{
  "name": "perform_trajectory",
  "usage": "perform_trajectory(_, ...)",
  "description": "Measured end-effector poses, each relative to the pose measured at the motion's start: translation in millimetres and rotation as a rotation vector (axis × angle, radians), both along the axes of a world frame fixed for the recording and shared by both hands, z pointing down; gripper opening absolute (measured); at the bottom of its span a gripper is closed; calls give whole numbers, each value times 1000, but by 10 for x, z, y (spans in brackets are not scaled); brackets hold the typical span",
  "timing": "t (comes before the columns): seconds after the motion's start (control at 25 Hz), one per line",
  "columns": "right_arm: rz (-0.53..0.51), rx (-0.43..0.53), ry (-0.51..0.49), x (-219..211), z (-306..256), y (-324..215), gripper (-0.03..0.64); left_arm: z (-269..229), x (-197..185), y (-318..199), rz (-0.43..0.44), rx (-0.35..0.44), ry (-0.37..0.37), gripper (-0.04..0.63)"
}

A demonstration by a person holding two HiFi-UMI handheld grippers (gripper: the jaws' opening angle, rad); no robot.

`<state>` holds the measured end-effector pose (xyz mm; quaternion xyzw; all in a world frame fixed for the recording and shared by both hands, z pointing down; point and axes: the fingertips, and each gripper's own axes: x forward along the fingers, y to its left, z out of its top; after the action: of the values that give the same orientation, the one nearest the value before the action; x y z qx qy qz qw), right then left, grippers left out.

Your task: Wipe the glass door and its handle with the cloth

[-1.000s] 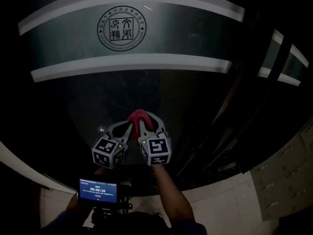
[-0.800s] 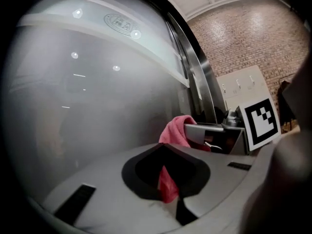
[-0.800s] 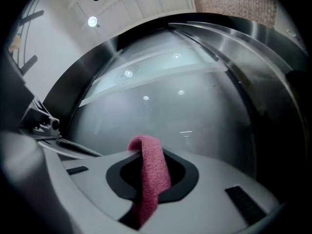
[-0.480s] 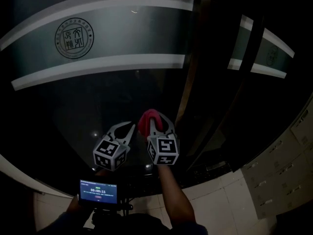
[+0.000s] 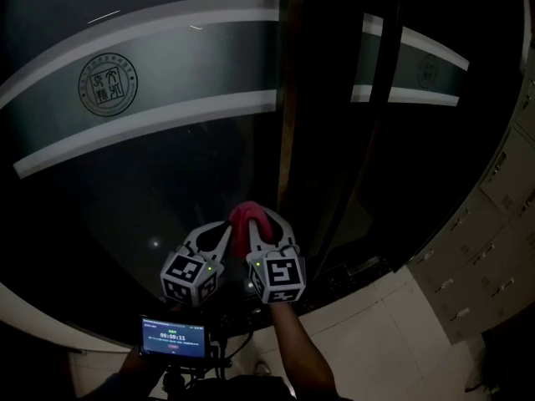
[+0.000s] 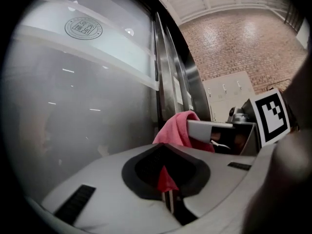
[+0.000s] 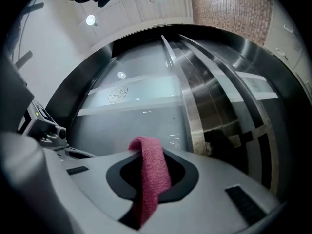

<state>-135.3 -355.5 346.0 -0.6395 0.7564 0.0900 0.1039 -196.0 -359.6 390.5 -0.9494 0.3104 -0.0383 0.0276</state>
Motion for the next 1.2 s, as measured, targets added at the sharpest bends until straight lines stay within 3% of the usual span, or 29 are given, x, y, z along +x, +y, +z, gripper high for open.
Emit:
perform_trajectory(0.36, 168, 9, -3, 457, -114, 779, 28, -59, 381, 492, 159, -21, 24, 12)
perform_trajectory(0.68, 263, 21, 1, 1403, -260, 1528, 28, -287, 1487, 1170, 315, 10, 16, 12)
perform_trajectory(0.88, 219, 25, 29, 2149, -346, 1890, 28, -348, 2397, 1589, 327, 22, 7, 12)
perform_trajectory(1.2, 114, 18, 99, 3284, -511, 2102, 28, -520, 3675, 1868, 234, 4, 23, 12)
